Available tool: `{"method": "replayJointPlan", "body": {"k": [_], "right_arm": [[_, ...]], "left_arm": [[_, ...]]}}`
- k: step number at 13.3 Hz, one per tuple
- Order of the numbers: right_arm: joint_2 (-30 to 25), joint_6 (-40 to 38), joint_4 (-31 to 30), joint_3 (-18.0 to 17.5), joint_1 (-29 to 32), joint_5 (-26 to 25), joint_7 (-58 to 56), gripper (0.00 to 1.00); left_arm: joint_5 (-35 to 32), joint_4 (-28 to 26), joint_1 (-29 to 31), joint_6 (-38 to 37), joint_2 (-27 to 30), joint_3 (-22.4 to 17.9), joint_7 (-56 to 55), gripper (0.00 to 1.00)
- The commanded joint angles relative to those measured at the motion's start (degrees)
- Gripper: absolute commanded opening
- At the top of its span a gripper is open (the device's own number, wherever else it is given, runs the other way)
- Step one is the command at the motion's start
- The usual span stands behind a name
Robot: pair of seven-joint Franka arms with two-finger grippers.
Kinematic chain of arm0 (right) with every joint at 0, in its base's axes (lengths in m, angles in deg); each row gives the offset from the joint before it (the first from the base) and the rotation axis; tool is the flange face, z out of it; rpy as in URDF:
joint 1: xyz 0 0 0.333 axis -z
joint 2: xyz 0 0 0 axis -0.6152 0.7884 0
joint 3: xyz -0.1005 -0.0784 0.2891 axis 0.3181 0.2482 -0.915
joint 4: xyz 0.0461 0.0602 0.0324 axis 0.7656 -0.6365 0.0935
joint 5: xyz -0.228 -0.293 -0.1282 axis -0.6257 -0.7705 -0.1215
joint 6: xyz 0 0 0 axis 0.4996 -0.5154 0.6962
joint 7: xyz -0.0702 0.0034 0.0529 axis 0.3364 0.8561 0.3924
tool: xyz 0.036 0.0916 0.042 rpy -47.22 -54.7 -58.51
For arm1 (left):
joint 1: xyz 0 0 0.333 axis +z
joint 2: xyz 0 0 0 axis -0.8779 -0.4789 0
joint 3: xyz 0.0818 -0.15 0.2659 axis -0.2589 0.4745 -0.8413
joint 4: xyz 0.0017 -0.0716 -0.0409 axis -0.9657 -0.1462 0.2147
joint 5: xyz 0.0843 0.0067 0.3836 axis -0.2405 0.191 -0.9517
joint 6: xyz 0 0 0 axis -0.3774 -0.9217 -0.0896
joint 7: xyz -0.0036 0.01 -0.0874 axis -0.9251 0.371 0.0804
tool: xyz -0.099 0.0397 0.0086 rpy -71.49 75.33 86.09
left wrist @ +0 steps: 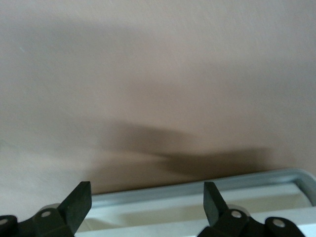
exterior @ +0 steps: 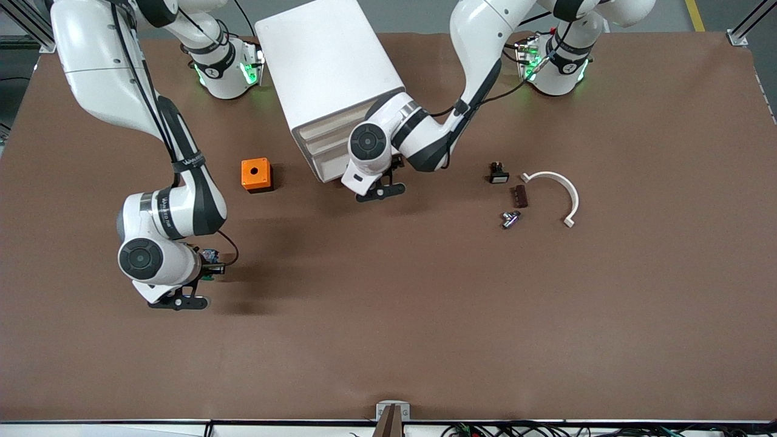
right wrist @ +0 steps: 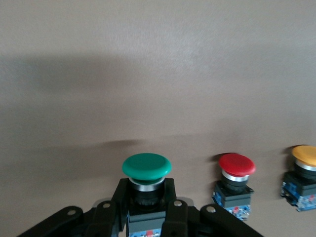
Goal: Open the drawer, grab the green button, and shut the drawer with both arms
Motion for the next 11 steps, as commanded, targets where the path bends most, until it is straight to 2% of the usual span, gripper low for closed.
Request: {"method": "replayJointPlan", "body": {"k": [1,5,7,11], "right_arm": [[-1.29,1.64,-3.34,-1.12,0.99,-1.41,0.57,0.14],[-1.38,3.66,-5.02,-0.59,0.99,-1.76,0.57,0.14],[-1.29,4.02,-5.64,-0.59,1.07,-3.16,0.57,0.14],[-1.29,4.02,-5.81,-0.59,1.08,-3.35,0.57,0.17]], "left_arm": [[2.2,-1.47,-1.62,1.78,0.9,0.09,-0.07,1.0],[7.46,-1.47,-2.77,2.48,0.81,0.18,-1.92,1.0],[7.47,-1.38,-1.63,1.87,1.59,-0.26,-3.06,1.0],[4.15,-1.03,9.33,-0.24,5.89,-0.88,-2.89,1.0]]}}
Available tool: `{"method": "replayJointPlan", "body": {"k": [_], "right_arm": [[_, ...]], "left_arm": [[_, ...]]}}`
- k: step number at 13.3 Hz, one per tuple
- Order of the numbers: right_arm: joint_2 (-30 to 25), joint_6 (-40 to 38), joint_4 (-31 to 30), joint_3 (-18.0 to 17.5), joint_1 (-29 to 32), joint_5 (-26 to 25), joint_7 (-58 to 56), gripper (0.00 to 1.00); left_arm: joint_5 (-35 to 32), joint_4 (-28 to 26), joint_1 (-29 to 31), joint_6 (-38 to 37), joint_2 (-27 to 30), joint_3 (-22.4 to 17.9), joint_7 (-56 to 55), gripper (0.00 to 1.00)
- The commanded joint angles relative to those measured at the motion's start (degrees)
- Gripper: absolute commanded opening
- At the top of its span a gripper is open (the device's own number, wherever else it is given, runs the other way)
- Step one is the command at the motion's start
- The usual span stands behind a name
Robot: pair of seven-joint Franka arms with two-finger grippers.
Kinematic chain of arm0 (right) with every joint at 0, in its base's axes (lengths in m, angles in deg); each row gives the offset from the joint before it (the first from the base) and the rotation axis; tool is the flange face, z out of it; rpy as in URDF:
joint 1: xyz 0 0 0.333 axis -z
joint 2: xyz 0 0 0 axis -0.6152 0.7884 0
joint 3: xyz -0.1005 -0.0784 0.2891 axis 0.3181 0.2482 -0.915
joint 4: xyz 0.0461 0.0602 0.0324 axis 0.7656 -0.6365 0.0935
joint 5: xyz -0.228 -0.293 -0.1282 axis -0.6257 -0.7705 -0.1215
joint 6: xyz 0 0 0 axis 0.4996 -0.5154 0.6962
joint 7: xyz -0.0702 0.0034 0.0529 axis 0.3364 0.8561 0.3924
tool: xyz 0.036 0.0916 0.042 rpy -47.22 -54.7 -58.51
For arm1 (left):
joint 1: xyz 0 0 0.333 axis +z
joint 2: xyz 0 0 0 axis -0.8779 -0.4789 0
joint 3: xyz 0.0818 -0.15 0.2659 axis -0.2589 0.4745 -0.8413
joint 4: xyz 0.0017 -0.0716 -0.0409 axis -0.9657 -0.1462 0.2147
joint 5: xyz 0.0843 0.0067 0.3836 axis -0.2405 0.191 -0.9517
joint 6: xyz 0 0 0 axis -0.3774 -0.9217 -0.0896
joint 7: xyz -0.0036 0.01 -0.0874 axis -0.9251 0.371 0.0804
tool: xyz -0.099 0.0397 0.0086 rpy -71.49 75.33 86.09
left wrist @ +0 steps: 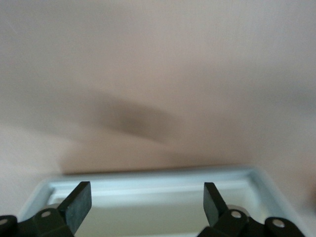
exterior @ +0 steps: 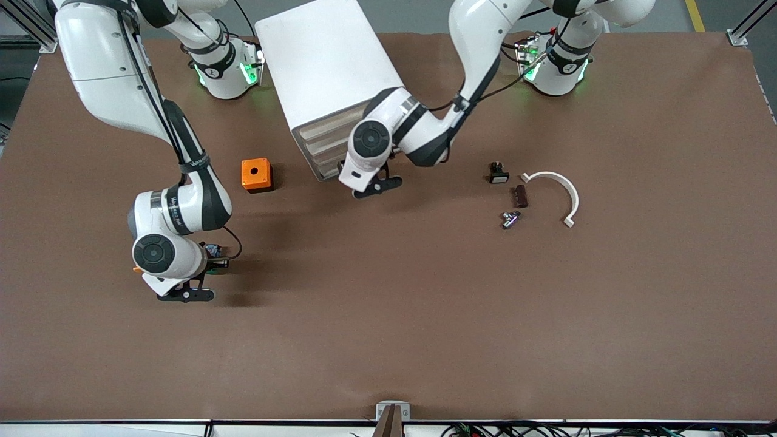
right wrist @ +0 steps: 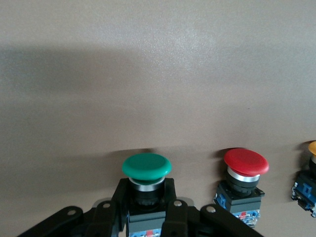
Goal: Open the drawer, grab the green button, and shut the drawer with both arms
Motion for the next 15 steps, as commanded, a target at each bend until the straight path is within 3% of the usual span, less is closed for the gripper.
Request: {"method": "replayJointPlan", "body": {"k": [1,3,4,5,7,11,15], "right_arm": [[-1.29,0.62,-1.42,-0.85,1.0,-1.55,0.54,0.18],[-1.29,0.53,-1.42,-0.85,1.09,-1.55,0.54,0.23],[-1.29,0.45,-1.42,-0.85,1.09,-1.55,0.63,0.49],[-1.46,0.1,-1.42,-0.85,1.09,-1.55,0.89,0.99],[-2.25,-0.78,-1.25,-0.94,1.0,-1.46,0.89,1.0],[-9.96,-7.18,-0.63,-1.37,0.82,-0.58,0.98,1.0],[-19.9,-15.18,-0.55,-1.9,0.3,3.72,-0.51,1.0]], "left_arm": [[-3.99,-0.96,8.74,-2.47,5.38,0.33,0.44,1.0],[-7.69,-0.87,13.14,-3.79,8.45,0.33,0.53,1.0],[-9.36,-0.87,14.99,-5.54,9.77,0.33,0.79,1.0],[-12.24,-0.87,16.75,-8.51,11.35,0.33,1.93,1.0],[-19.63,-0.87,19.22,-14.5,14.52,0.42,6.66,1.0],[-20.27,-0.87,26.33,-18.02,20.67,0.42,15.0,1.0],[-20.27,-0.96,32.31,-22.5,27.0,0.42,25.65,1.0]]}}
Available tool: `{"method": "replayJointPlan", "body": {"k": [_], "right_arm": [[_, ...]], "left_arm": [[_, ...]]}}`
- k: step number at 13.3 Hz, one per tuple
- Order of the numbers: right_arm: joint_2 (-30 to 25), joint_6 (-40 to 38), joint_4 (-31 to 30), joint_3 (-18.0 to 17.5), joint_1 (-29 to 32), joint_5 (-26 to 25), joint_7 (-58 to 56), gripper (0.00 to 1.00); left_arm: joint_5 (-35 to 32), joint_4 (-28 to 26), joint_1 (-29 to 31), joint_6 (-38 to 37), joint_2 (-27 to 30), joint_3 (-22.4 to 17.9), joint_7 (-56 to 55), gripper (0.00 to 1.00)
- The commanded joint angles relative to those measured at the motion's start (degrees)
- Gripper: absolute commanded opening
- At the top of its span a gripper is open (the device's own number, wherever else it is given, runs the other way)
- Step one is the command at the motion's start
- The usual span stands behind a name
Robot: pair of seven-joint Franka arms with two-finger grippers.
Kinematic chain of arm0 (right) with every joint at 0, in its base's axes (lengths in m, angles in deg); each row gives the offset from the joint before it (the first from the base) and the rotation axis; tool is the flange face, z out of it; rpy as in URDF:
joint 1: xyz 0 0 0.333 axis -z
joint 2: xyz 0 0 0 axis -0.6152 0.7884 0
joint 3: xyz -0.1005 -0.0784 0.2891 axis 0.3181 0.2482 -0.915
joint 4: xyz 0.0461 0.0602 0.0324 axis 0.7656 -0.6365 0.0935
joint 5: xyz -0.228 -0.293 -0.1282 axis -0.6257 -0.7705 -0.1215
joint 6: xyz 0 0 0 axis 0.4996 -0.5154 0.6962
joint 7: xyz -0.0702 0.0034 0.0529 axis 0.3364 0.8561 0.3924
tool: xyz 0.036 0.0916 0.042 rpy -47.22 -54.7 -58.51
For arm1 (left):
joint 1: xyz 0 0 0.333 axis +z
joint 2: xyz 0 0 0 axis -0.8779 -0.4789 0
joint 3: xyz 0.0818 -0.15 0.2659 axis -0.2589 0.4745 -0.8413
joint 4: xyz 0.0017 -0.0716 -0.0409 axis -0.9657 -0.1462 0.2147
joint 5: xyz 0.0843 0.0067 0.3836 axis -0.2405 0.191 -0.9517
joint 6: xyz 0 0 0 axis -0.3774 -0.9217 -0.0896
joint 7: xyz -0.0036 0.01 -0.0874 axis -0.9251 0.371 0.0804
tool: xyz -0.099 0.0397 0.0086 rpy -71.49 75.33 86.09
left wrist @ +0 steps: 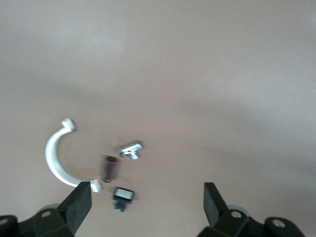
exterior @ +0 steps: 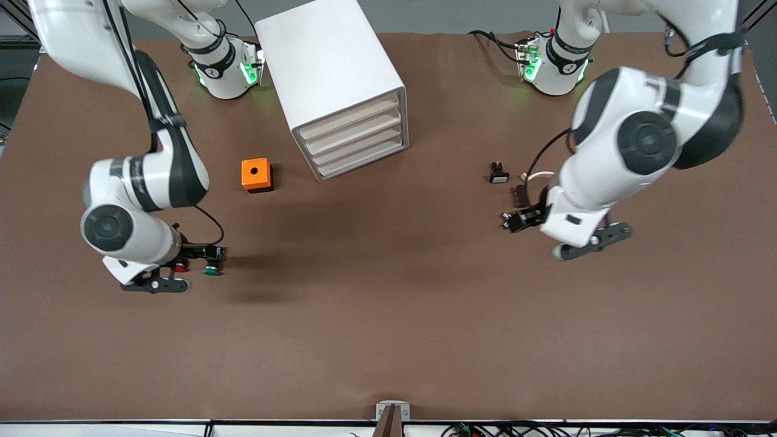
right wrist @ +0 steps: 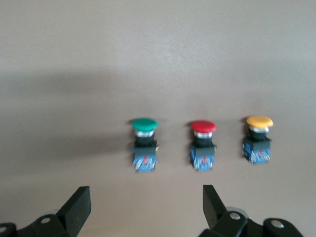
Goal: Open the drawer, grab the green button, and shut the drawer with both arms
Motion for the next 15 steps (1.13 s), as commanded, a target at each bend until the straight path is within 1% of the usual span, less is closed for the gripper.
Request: {"method": "replayJointPlan", "body": {"k": [1,3,4,6,8,9,10,11,12,13,14,15], "right_arm": [[-7.94,-4.24,-1.96,-0.76,0.34,1.8,-1.52,1.0],[-10.94,-7.75,-1.18,-0.76,0.51,2.58,-3.54,1.0],[-11.83,-9.6,-0.39,-0.76,0.77,3.81,-3.81,1.0],[-13.5,-13.2,1.72,-0.67,0.95,4.0,-4.08,1.0],[-14.91,-16.63,4.0,-0.24,1.13,4.09,-4.95,1.0],[-15.43,-18.13,5.15,-0.15,2.0,4.52,-7.05,1.0],[-15.79,-18.84,6.11,-0.15,3.83,6.0,-9.24,1.0],[-15.88,-19.89,6.56,-0.15,5.68,7.5,-11.88,1.0],[-15.88,-20.68,6.74,-0.15,7.09,8.21,-13.82,1.0],[-15.88,-21.39,7.09,-0.15,8.84,8.48,-15.75,1.0],[-15.88,-21.92,7.26,-0.15,9.91,8.48,-16.47,1.0],[-15.88,-22.36,8.14,-0.06,10.26,8.48,-16.56,1.0]], "left_arm": [[-0.92,-1.41,3.02,-3.43,5.54,0.59,5.21,1.0],[-0.92,-1.49,5.57,-6.59,8.62,0.59,10.57,1.0],[-1.01,-1.58,6.98,-8.52,10.29,0.59,12.51,1.0],[-1.01,-1.67,9.53,-10.73,12.76,0.68,15.41,1.0],[-1.01,-1.93,9.8,-12.93,15.3,0.51,16.48,1.0],[-1.09,-1.93,10.76,-13.89,16.36,0.51,16.66,1.0],[-1.18,-2.02,12.25,-14.42,17.07,0.85,17.18,1.0],[-1.1,-2.11,13.14,-15.3,17.42,0.68,19.8,1.0],[-1.01,-2.98,15.58,-15.39,17.86,0.94,23.39,1.0],[-0.22,-4.55,18.74,-15.13,18.91,1.64,26.56,1.0],[0.31,-5.96,20.07,-14.52,20.14,3.21,26.94,1.0],[0.14,-6.24,20.0,-14.26,21.02,3.67,26.85,1.0]]}}
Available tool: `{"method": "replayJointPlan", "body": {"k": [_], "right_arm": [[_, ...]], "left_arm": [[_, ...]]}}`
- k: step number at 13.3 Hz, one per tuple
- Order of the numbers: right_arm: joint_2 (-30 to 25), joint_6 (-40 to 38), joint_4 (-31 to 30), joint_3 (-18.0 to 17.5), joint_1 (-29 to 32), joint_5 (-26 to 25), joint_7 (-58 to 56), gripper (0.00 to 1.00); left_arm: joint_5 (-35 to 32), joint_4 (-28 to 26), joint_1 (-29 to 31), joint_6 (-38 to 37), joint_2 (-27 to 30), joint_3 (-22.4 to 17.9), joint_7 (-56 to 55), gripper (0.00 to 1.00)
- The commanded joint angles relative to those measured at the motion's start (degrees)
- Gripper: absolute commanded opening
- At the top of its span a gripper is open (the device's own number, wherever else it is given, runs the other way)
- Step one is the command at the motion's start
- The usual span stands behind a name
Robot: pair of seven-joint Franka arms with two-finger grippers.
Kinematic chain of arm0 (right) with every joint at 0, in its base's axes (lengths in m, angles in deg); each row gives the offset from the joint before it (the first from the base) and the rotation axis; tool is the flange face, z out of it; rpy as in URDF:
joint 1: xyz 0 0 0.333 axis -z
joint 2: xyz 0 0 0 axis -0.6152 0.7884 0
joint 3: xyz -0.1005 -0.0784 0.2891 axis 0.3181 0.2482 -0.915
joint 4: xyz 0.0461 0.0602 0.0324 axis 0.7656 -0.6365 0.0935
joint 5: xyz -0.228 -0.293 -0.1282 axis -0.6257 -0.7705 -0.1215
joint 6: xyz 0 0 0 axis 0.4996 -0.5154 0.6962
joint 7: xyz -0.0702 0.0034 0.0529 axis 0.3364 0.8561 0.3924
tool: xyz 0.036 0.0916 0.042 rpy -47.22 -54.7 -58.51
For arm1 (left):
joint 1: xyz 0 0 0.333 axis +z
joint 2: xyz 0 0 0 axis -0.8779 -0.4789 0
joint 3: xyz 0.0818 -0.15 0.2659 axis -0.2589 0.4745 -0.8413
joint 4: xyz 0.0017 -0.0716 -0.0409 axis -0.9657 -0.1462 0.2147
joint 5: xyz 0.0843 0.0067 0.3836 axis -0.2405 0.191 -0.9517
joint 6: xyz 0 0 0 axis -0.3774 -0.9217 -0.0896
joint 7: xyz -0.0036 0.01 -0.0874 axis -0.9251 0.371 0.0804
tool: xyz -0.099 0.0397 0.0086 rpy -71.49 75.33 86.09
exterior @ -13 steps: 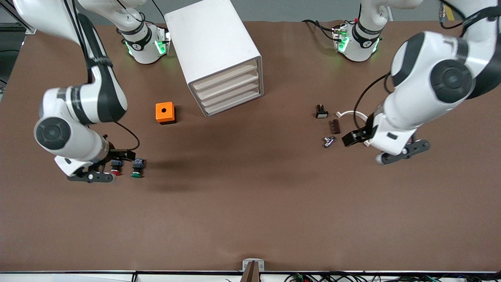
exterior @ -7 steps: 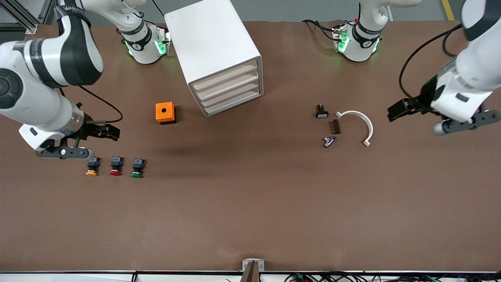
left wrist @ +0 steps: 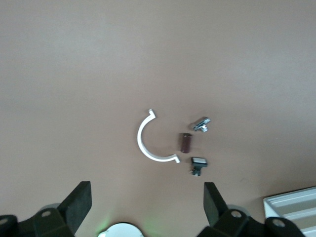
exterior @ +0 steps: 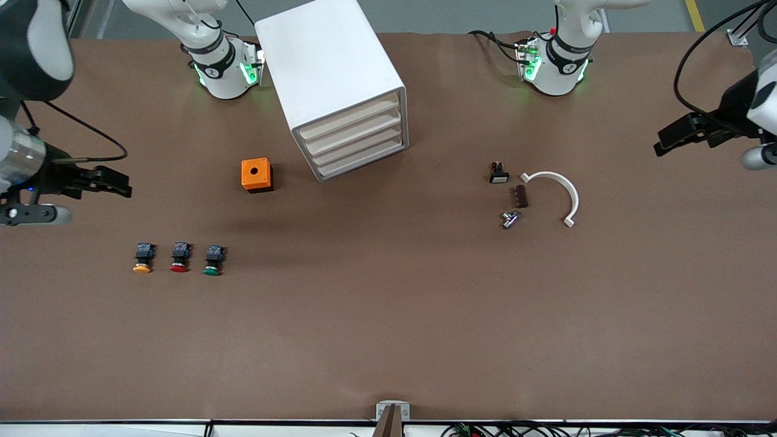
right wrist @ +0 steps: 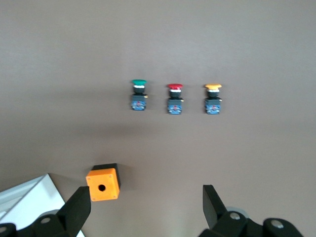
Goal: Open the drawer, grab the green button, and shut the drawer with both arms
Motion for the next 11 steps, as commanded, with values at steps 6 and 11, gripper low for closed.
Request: {"method": "replayJointPlan", "body": {"k": [6,11], "right_arm": [[0.23,-3.42,6.31,-0.79,2.31,0.94,-1.68,1.0],[0.14,-3.68,6.49,-0.79,2.4,0.41,-1.76,1.0]], "left_arm": [[-0.33,-7.05,1.04,1.55,8.11,2.47,1.23,1.0],[-3.31,-7.22,1.04,1.46,8.55,4.14,2.02,1.0]]}}
